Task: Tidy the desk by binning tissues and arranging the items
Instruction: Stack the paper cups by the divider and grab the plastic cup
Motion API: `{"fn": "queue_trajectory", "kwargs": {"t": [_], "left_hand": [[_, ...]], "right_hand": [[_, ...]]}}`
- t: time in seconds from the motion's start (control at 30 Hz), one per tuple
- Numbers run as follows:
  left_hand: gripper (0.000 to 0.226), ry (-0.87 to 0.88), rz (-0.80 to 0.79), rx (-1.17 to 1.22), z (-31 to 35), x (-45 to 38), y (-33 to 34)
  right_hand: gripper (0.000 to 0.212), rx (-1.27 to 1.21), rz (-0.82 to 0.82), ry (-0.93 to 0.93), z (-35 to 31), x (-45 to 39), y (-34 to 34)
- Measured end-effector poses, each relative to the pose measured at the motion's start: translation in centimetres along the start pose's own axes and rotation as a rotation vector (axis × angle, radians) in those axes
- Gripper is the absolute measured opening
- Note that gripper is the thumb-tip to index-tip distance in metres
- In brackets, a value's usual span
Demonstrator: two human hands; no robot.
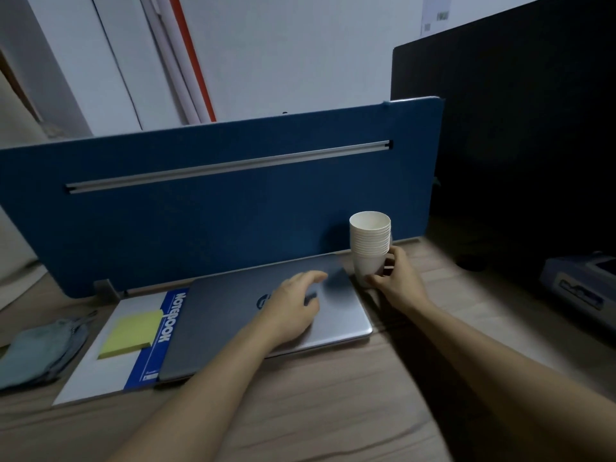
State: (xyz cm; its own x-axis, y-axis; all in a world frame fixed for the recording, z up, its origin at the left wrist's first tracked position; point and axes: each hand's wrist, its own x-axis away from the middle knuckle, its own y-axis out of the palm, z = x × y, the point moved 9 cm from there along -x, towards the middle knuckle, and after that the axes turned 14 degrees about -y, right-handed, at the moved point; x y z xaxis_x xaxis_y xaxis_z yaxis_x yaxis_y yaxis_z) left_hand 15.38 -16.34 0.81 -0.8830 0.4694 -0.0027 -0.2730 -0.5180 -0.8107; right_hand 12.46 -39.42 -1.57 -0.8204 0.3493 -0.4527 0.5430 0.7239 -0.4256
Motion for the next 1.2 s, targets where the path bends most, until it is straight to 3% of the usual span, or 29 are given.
{"fn": "queue_trajectory", "kwargs": {"t": [0.13, 0.47, 0.6, 1.2], "left_hand": [[0.047, 0.027, 0.028, -0.111, 0.1, -0.2, 0.1], [0.047, 0.007, 0.022, -0.127, 0.2, 0.5, -0.7], [0.047, 0.003, -0.016, -0.091, 1.1, 2.2, -0.4], [0.039, 0.136, -0.054, 0.073, 13.0, 15.4, 0.7]], "right_hand": [[0.065, 0.043, 0.022, 0.024, 0.8, -0.8, 1.2], [0.047, 0.11, 0.036, 0.06, 0.5, -0.6, 1.6], [0.05, 0.109, -0.01, 0.089, -0.2, 1.7, 0.6], [0.049, 0.079, 0.045, 0.055, -8.7, 17.4, -11.8]]}}
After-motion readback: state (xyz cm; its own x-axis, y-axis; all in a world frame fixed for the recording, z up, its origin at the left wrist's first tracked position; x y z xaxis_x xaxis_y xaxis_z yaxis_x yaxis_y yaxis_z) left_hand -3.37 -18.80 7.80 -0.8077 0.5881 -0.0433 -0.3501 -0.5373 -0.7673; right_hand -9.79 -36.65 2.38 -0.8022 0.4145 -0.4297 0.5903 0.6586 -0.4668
